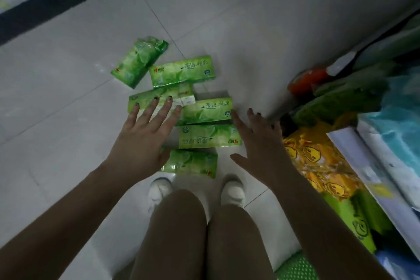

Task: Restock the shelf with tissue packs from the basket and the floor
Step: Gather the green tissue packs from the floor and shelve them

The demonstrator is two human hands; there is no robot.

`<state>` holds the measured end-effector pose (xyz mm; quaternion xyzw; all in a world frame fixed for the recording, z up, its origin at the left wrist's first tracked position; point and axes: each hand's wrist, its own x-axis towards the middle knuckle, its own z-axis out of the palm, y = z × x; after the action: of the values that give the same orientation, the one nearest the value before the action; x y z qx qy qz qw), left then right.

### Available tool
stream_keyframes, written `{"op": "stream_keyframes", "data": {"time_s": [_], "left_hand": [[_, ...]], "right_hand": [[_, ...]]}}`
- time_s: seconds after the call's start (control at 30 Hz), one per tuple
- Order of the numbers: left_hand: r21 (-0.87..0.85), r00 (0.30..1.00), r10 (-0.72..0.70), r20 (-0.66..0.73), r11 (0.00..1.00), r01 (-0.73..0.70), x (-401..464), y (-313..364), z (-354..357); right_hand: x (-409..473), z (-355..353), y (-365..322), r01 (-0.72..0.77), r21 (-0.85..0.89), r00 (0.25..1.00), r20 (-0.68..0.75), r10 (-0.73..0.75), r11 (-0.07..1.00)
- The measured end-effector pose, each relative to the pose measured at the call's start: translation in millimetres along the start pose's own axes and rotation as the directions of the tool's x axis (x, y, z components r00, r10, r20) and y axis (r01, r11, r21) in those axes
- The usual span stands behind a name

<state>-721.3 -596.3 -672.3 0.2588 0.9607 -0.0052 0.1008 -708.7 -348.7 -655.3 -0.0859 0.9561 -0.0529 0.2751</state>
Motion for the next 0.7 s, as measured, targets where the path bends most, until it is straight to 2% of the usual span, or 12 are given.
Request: {"op": "stream_keyframes", "data": {"time_s": [0.17, 0.33, 0.4, 0.53, 0.7], "left_hand": [[0.012, 1.000, 0.016, 0.011, 1.000, -0.016, 48.7, -10.4, 127.8], [0.056, 0.998, 0.043, -0.036, 0.998, -0.041, 88.3, -24.2, 224.6], [0.063, 0.998, 0.043, -0.048, 0.997, -0.040, 97.0, -29.6, 250.0], [0.000, 0.999, -0.038, 0.014, 0.999, 0.038, 95.5, -30.7, 288.2], [-0.051, 0.996, -0.041, 0.079, 0.998, 0.045, 79.3, -12.6, 332.2]], "right_hand": [[79.2, 108.3, 40.7, 0.030, -0.020, 0.999, -0.015, -0.031, 0.999], [145.2, 194.0, 70.6, 0.040, -0.002, 0.999, 0.035, -0.040, 0.999], [157.9, 216.6, 78.2, 0.040, -0.002, 0.998, 0.041, -0.040, 0.999], [159.8, 251.9, 94.8, -0.008, -0.009, 0.997, 0.072, 0.009, 1.000], [171.2, 292.0, 93.3, 0.038, -0.018, 0.998, 0.060, -0.037, 0.999]]}}
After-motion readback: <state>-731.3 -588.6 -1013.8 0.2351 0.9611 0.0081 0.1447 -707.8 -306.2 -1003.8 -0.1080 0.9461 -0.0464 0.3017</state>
